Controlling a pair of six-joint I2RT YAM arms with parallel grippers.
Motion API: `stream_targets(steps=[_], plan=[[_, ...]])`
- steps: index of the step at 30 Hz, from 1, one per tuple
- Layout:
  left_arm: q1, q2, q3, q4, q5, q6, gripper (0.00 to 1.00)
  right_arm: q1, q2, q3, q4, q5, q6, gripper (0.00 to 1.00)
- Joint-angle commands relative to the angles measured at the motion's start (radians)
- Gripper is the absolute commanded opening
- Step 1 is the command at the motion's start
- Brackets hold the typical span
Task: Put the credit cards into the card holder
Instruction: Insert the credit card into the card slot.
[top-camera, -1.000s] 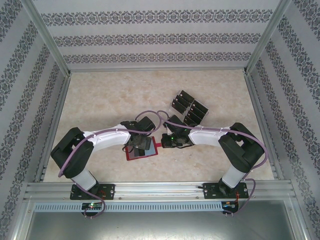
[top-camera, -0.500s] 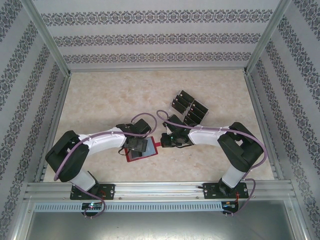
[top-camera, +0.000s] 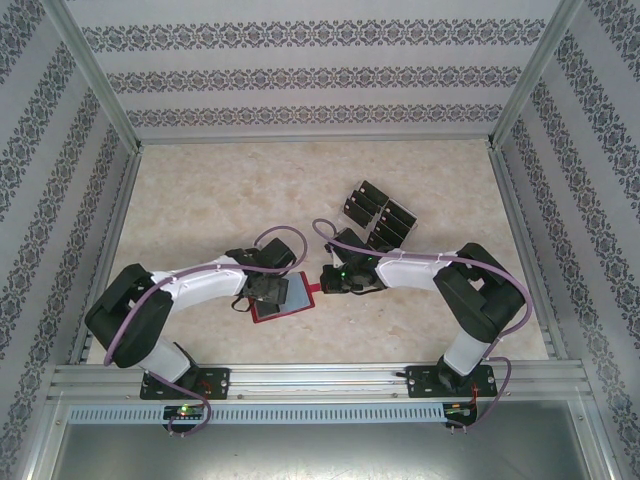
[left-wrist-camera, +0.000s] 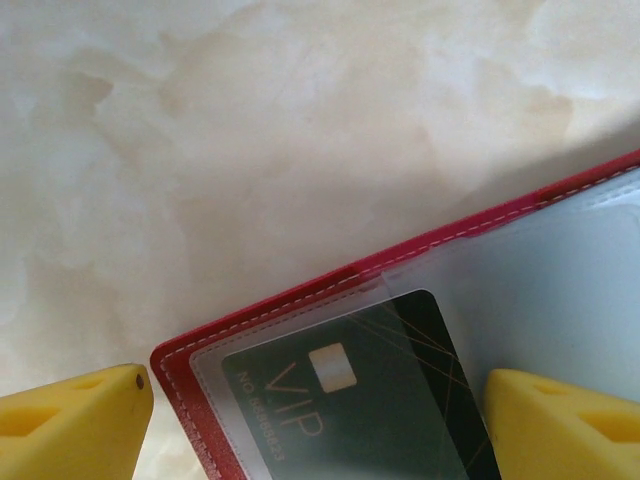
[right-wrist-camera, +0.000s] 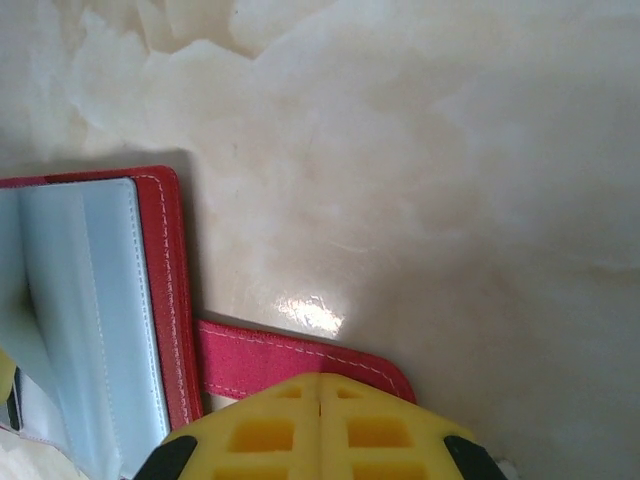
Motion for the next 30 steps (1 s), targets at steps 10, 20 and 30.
stream_targets(steps=[10, 20, 30], plan=[[0.03, -0.062, -0.055, -0.08, -0.057, -0.026, 0.86, -0.018, 0.085, -0.041, -0.094, 0.093, -0.01, 0.0], [0.034, -0.091, -0.038, -0.043, -0.016, -0.006, 0.89, -0.018, 0.08, -0.038, -0.093, 0.086, -0.006, 0.0], [0.064, -0.206, -0.069, 0.028, 0.096, -0.057, 0.97, -0.036, 0.045, -0.026, -0.135, 0.111, -0.019, 0.0]])
